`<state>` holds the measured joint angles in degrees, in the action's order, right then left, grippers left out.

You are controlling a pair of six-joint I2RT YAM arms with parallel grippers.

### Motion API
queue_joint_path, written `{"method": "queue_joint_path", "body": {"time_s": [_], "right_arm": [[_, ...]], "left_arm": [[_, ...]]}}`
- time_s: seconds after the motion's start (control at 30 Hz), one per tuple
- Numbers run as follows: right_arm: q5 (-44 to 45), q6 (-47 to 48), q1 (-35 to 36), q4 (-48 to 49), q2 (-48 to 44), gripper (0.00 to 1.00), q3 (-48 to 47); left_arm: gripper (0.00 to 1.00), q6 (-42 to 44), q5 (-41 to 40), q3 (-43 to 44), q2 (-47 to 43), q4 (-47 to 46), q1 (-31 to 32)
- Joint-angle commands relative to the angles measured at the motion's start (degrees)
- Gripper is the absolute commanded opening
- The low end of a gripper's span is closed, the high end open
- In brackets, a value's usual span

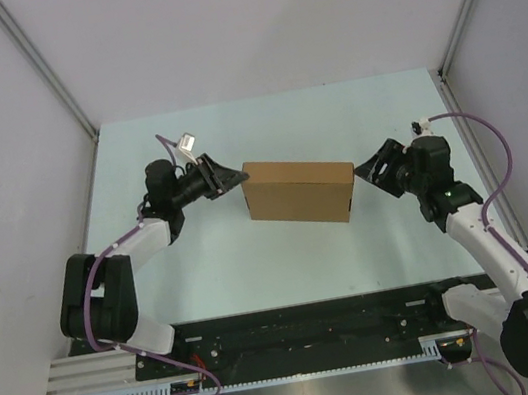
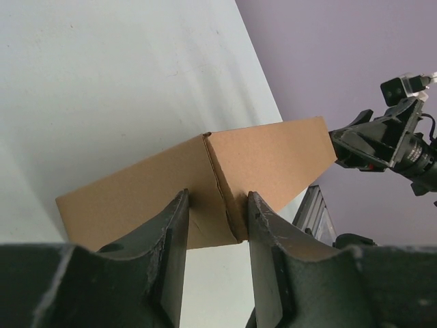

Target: Fold the paper box

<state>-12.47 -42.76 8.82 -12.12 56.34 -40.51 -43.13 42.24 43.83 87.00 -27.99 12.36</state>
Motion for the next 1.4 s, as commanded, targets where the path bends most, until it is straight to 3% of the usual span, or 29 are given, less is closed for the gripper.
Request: {"method": "queue_joint_path", "body": {"time_s": [0.0,0.2,0.3,0.53,0.77,0.87,1.07,1.2,1.37], "right_arm": [[-2.5,1.4,-1.3,2.2,2.9,0.61,-2.1],[-6.1,1.2,-0.9,4.0,4.4,0.59,-2.1],[-3.3,0.5,-1.2,3.2,2.0,0.59,-1.5],[1.1,0.4,-1.4,0.3,-2.2,0.68,-5.0],[-3.8,-0.1,1.3,2.4,3.4,0.72,-5.3],[-2.8,1.0,2.9,2.0,5.4,0.71,-5.2],[-1.4,3.6,4.2,0.7,5.3,0.61,-4.2],[1.7,6.5,6.7,-2.4,3.9,0.43,-4.1],[7.4,8.2,11.3,-6.1,1.1,0.33,-1.6]], "left_arm": [[0.23,3.3,-4.3,-3.2,3.2,11.5,-0.1],[0.23,3.1,-4.0,-3.2,3.3,11.1,0.1],[0.24,2.8,-3.8,-3.2,3.5,10.9,0.2],[0.23,3.1,-4.3,-2.9,2.8,11.9,0.4],[0.03,2.6,-3.8,-4.1,3.2,10.8,0.8],[0.00,2.7,-3.8,-4.5,4.4,10.6,1.2],[0.00,2.6,-4.6,-5.1,4.4,10.7,2.3],[0.00,2.2,-5.6,-6.7,1.7,9.8,2.8],[0.00,0.3,-7.4,-12.0,-4.5,7.2,4.9]]}}
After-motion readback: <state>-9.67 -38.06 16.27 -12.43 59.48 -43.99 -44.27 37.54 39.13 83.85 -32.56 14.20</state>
